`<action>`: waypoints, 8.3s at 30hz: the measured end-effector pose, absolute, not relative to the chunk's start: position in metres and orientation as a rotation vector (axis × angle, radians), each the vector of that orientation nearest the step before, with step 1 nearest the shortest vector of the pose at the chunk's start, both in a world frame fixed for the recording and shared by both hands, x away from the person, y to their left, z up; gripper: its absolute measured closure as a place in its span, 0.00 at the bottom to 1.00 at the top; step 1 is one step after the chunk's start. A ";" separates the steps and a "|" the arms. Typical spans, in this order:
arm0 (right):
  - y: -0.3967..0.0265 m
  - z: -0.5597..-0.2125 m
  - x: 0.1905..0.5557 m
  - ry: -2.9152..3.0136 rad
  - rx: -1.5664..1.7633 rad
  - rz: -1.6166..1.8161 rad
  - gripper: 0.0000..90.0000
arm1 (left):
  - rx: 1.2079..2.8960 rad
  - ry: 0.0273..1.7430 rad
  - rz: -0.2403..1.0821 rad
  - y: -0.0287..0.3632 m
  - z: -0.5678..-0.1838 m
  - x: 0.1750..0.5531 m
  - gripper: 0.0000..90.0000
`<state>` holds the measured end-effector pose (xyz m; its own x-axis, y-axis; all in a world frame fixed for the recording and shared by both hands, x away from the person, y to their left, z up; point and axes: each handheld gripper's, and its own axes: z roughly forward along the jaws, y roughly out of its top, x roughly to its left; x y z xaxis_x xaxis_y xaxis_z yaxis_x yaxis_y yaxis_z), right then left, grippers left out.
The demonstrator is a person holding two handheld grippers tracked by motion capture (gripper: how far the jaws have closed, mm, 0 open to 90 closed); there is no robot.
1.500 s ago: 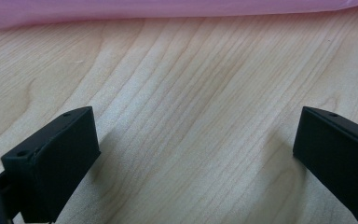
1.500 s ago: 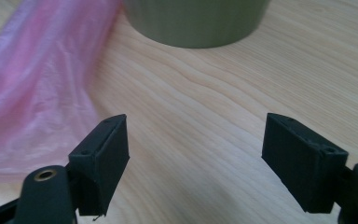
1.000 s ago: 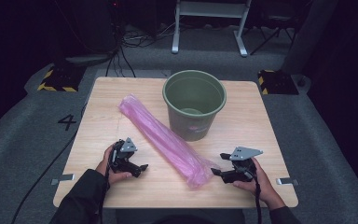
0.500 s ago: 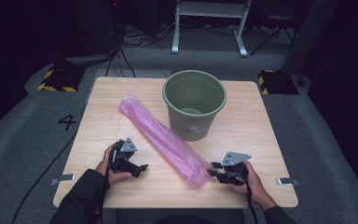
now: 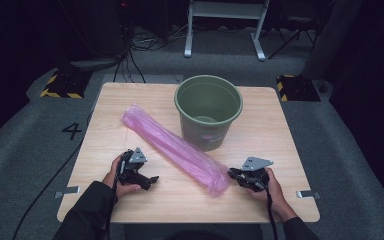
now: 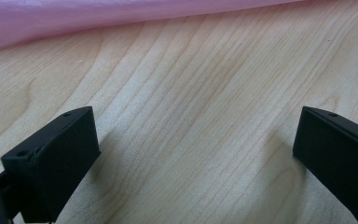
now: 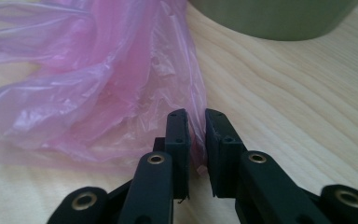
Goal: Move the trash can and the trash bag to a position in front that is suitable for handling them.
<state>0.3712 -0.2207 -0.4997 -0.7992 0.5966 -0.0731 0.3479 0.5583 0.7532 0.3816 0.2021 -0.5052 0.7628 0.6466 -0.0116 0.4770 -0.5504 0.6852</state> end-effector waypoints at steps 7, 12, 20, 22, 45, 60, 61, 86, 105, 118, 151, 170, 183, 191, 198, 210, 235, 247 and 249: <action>-0.231 -0.499 0.383 2.436 0.828 1.069 0.90 | 2.260 0.840 0.317 0.202 -0.505 0.381 0.00; -0.236 -0.499 0.392 2.411 0.842 1.048 0.91 | 2.258 0.849 0.327 0.207 -0.505 0.385 0.00; -0.239 -0.499 0.402 2.377 0.864 1.029 0.90 | 2.237 0.923 0.370 0.220 -0.505 0.398 0.01; -0.239 -0.498 0.405 2.378 0.866 1.025 0.90 | 2.229 0.938 0.371 0.218 -0.505 0.399 0.01; -0.264 -0.493 0.419 2.293 1.001 1.094 0.39 | 2.243 0.825 0.424 0.206 -0.492 0.372 0.18; -0.307 -0.492 0.422 2.222 1.145 1.016 0.28 | 2.232 0.707 0.542 0.181 -0.484 0.377 0.22; -0.307 -0.492 0.422 2.222 1.145 1.016 0.28 | 2.232 0.707 0.542 0.181 -0.484 0.377 0.22; -0.312 -0.502 0.424 2.248 1.202 1.010 0.28 | 2.286 0.633 0.514 0.125 -0.491 0.409 0.22; -0.310 -0.502 0.424 2.246 1.201 0.994 0.27 | 2.262 0.637 0.315 0.133 -0.500 0.417 0.42; -0.310 -0.503 0.424 2.247 1.205 1.000 0.28 | 2.243 0.605 0.287 0.136 -0.501 0.415 0.79; -0.310 -0.503 0.424 2.253 1.201 1.002 0.28 | 2.253 0.566 0.352 0.116 -0.502 0.406 0.95; -0.310 -0.503 0.424 2.255 1.200 1.006 0.28 | 2.255 0.551 0.381 0.118 -0.499 0.404 0.99; -0.310 -0.502 0.424 2.257 1.198 1.004 0.28 | 2.276 0.494 0.352 0.112 -0.501 0.397 0.86; -0.310 -0.503 0.424 2.257 1.198 1.008 0.28 | 2.268 0.571 0.370 0.125 -0.497 0.393 0.39; -0.310 -0.503 0.424 2.258 1.196 1.008 0.28 | 2.215 0.668 0.491 0.156 -0.484 0.388 0.27; -0.311 -0.503 0.424 2.261 1.195 1.008 0.29 | 2.203 0.757 0.500 0.179 -0.490 0.412 0.21; -0.310 -0.503 0.424 2.261 1.195 1.008 0.29 | 2.164 0.911 0.388 0.188 -0.500 0.433 0.70; -0.310 -0.503 0.424 2.259 1.196 1.007 0.29 | 2.164 0.889 0.468 0.184 -0.501 0.436 0.93; -0.310 -0.503 0.424 2.258 1.198 1.008 0.29 | 2.152 0.888 0.469 0.185 -0.501 0.436 0.95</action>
